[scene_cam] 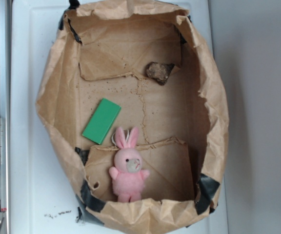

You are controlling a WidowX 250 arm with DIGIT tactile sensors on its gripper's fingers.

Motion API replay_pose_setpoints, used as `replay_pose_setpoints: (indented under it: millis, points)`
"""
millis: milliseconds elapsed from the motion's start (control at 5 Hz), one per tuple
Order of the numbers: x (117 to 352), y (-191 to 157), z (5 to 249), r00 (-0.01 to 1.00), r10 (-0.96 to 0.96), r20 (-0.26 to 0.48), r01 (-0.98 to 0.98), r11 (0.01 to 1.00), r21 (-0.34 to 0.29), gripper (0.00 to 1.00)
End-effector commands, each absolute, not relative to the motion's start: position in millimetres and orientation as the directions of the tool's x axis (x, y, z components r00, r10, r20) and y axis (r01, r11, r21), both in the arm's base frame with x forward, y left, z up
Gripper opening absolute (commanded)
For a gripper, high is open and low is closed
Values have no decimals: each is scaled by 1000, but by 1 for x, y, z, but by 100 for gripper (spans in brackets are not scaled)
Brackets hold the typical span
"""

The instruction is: Grab the rock.

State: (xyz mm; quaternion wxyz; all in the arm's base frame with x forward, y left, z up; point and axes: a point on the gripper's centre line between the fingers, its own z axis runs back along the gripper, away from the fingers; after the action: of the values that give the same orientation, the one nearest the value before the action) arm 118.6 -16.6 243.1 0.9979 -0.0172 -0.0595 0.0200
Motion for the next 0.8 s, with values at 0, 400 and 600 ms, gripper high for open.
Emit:
replay_pose_setpoints:
  millis: [0,400,600]
  points:
    - [119,-17,243,992,42,118,-38,999,-37,100]
    - [218,-4,214,971,108,214,-108,994,-12,100]
    - [269,9,195,967,118,225,-118,993,-14,100]
